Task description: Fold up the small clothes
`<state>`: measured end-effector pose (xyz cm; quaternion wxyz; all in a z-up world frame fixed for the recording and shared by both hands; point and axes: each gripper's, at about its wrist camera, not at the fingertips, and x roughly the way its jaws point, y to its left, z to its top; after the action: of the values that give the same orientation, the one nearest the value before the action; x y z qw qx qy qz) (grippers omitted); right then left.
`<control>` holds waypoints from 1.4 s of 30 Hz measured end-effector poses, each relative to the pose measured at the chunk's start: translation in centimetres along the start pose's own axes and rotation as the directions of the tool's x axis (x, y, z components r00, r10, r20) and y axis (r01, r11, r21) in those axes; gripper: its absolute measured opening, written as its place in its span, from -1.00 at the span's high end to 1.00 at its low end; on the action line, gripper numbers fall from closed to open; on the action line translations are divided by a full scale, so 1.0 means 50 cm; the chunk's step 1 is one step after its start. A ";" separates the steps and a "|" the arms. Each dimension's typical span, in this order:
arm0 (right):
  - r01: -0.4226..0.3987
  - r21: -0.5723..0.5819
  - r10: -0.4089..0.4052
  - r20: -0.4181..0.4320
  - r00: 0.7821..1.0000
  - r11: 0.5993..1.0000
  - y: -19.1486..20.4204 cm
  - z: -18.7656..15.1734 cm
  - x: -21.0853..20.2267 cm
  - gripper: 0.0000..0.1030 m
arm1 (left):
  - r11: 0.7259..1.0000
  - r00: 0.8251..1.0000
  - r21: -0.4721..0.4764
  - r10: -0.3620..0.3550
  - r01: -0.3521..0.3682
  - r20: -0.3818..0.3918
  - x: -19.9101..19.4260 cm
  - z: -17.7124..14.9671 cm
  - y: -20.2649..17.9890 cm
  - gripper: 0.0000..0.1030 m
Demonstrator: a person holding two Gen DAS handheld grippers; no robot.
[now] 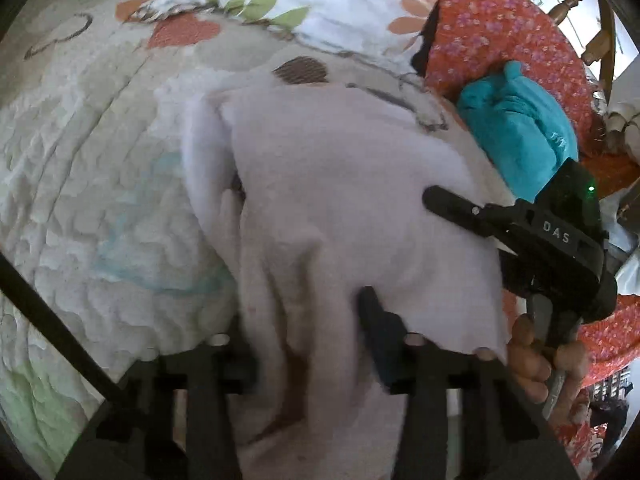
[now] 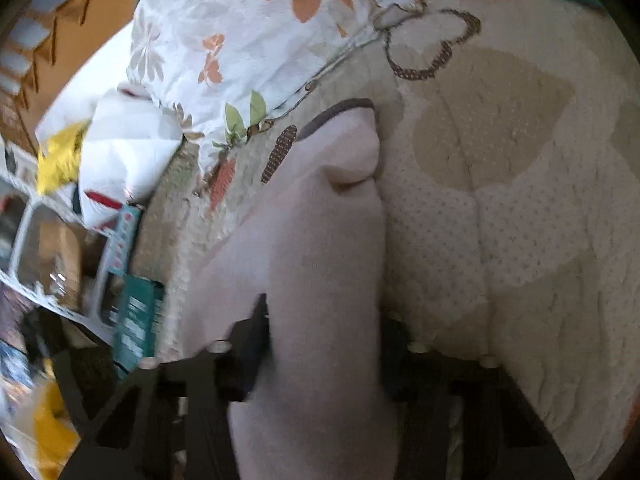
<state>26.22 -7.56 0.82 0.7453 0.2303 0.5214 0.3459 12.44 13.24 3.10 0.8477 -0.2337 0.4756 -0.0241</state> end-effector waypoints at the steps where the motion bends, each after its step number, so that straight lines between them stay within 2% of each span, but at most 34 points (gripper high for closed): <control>1: -0.004 0.003 0.004 0.008 1.000 1.000 0.001 0.004 -0.012 0.32 | 1.000 1.000 0.010 -0.007 0.007 0.019 -0.005 0.004 -0.021 0.30; 3: 0.017 -0.024 -0.016 0.053 0.998 1.000 0.017 0.012 -0.058 0.34 | 0.998 0.997 0.024 -0.066 0.065 0.031 -0.007 0.013 -0.052 0.40; 5: 0.043 -0.057 -0.037 0.108 0.994 0.997 0.032 0.022 -0.115 0.34 | 0.991 0.991 0.043 -0.131 0.130 0.040 -0.002 0.022 -0.097 0.40; 8: 0.140 -0.087 -0.124 0.170 0.978 0.986 0.030 0.034 -0.181 0.27 | 0.989 0.990 0.032 -0.142 0.142 0.012 0.030 0.033 -0.138 0.31; 11: 0.308 -0.059 -0.298 0.129 0.946 0.950 -0.021 0.037 -0.191 0.09 | 0.996 0.994 -0.042 -0.086 0.083 -0.072 0.083 0.020 -0.115 0.27; 12: 0.377 -0.050 -0.370 0.103 0.923 0.925 -0.043 0.033 -0.187 0.05 | 0.993 0.992 -0.072 -0.101 0.095 -0.082 0.091 0.018 -0.102 0.15; 13: 0.412 -0.041 -0.407 0.092 0.909 0.910 -0.065 0.024 -0.192 0.00 | 0.983 0.986 -0.124 -0.144 0.133 -0.084 0.090 0.015 -0.083 0.14; 15: 0.378 -0.019 -0.373 0.118 0.920 0.926 -0.075 0.017 -0.218 -0.03 | 0.973 0.982 -0.170 -0.172 0.157 -0.076 0.070 0.015 -0.064 0.14; 16: 0.385 -0.008 -0.380 0.156 0.912 0.923 -0.067 0.017 -0.239 -0.04 | 0.972 0.984 -0.172 -0.171 0.159 -0.058 0.052 0.016 -0.058 0.14; 18: 0.408 -0.023 -0.394 0.209 0.895 0.913 -0.042 0.022 -0.258 -0.04 | 0.976 0.989 -0.166 -0.145 0.139 -0.024 0.032 0.020 -0.054 0.14; 20: 0.401 -0.073 -0.373 0.243 0.895 0.913 0.002 0.032 -0.266 -0.04 | 0.984 0.996 -0.154 -0.088 0.086 -0.007 0.018 0.019 -0.048 0.14; 22: 0.397 -0.123 -0.358 0.252 0.899 0.910 0.037 0.039 -0.255 -0.02 | 0.987 0.998 -0.152 -0.061 0.056 -0.027 0.023 0.017 -0.039 0.14; 25: 0.381 -0.186 -0.342 0.212 0.916 0.906 0.083 0.058 -0.192 0.29 | 0.982 0.996 -0.180 -0.066 0.053 -0.064 0.038 0.010 -0.022 0.14; 27: 0.386 -0.186 -0.355 0.179 0.918 0.904 0.079 0.065 -0.152 0.30 | 0.979 0.996 -0.199 -0.062 0.047 -0.069 0.035 0.006 -0.012 0.14; 29: 0.423 -0.199 -0.406 0.121 0.906 0.884 0.065 0.065 -0.094 0.30 | 0.976 0.997 -0.213 -0.054 0.043 -0.048 0.019 0.009 -0.002 0.14; 30: 0.440 -0.210 -0.437 0.065 0.897 0.873 0.049 0.062 -0.061 0.29 | 0.976 0.998 -0.215 -0.045 0.037 -0.034 0.010 0.013 -0.001 0.14; 31: 0.469 -0.229 -0.471 0.049 0.881 0.853 0.044 0.058 -0.040 0.30 | 0.976 0.999 -0.216 -0.036 0.031 -0.019 0.000 0.017 0.004 0.14; 32: 0.492 -0.246 -0.489 0.080 0.869 0.835 0.059 0.055 -0.044 0.29 | 0.976 1.000 -0.216 -0.023 0.022 -0.002 -0.014 0.020 0.011 0.14; 33: 0.497 -0.257 -0.494 0.081 0.866 0.829 0.069 0.054 -0.045 0.27 | 0.977 1.000 -0.214 -0.013 0.015 0.010 -0.023 0.024 0.014 0.14; 37: 0.401 -0.319 -0.387 0.108 0.916 0.859 0.153 0.047 -0.069 0.26 | 0.978 0.998 -0.209 0.020 -0.007 0.059 -0.059 0.038 0.026 0.13; 39: 0.350 -0.348 -0.344 0.083 0.935 0.870 0.187 0.043 -0.049 0.14 | 0.979 0.997 -0.205 0.032 -0.016 0.075 -0.069 0.041 0.026 0.10; 41: 0.363 -0.392 -0.362 0.079 0.929 0.846 0.210 0.036 -0.019 -0.02 | 0.980 0.994 -0.196 0.053 -0.034 0.091 -0.076 0.041 0.023 0.09; 42: 0.407 -0.431 -0.410 0.091 0.908 0.806 0.221 0.029 0.011 -0.03 | 0.981 0.994 -0.191 0.061 -0.042 0.092 -0.078 0.040 0.024 0.09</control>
<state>24.68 0.10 8.77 0.8328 -0.0627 0.4692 0.2872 11.74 16.06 6.57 0.8443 -0.3016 0.4397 0.0545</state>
